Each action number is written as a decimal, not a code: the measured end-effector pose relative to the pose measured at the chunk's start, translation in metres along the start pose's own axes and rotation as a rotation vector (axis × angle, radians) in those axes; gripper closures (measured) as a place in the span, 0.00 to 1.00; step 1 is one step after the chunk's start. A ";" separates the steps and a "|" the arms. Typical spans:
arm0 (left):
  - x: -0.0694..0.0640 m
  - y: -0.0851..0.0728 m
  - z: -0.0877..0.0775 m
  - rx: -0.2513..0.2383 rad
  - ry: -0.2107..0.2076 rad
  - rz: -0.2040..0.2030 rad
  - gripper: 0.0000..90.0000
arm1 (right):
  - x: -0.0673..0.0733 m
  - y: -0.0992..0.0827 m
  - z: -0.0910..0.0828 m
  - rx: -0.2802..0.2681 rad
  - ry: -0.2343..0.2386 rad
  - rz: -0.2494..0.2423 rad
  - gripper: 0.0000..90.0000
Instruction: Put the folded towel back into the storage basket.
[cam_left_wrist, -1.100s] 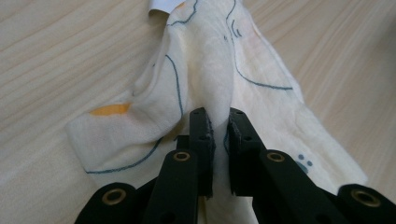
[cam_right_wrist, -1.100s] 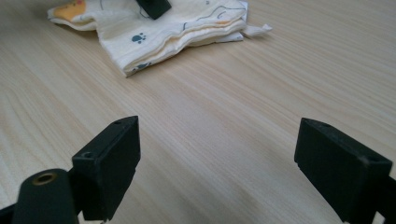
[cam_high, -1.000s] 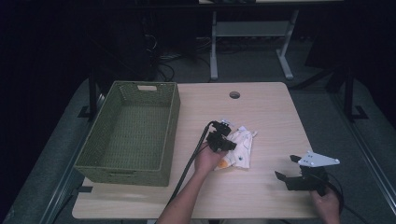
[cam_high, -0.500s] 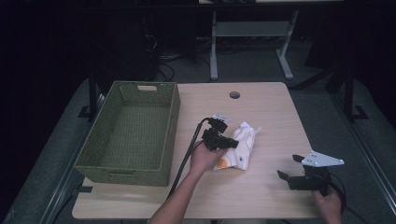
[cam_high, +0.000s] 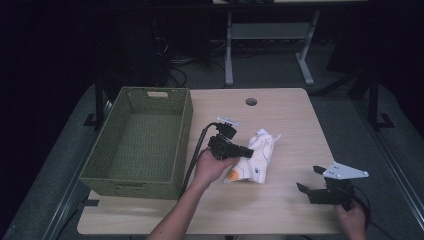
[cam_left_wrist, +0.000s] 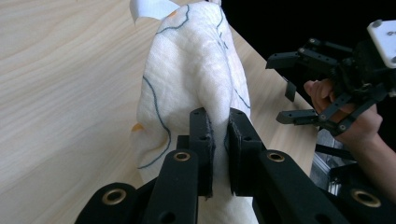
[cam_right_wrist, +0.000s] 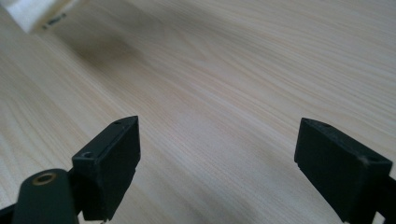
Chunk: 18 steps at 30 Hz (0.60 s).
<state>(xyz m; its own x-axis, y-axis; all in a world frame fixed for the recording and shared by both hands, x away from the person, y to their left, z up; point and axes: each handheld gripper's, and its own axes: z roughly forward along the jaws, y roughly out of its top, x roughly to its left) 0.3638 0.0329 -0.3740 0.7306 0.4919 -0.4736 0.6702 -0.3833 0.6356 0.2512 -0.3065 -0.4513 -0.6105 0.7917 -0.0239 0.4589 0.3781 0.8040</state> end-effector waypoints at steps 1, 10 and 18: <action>0.001 0.001 -0.007 0.000 -0.005 -0.007 0.92 | 0.000 0.000 0.000 -0.001 0.002 0.001 0.15; 0.007 -0.003 -0.035 -0.024 -0.057 -0.059 0.93 | 0.000 0.001 0.002 0.001 0.003 -0.011 0.15; 0.007 -0.003 -0.055 -0.041 -0.083 -0.068 0.92 | 0.001 0.001 0.002 0.005 -0.002 -0.014 0.15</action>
<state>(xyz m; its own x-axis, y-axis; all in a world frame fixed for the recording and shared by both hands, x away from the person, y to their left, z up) 0.3596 0.0805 -0.3450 0.6930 0.4487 -0.5643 0.7139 -0.3179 0.6239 0.2524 -0.3043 -0.4516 -0.6157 0.7871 -0.0360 0.4533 0.3913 0.8009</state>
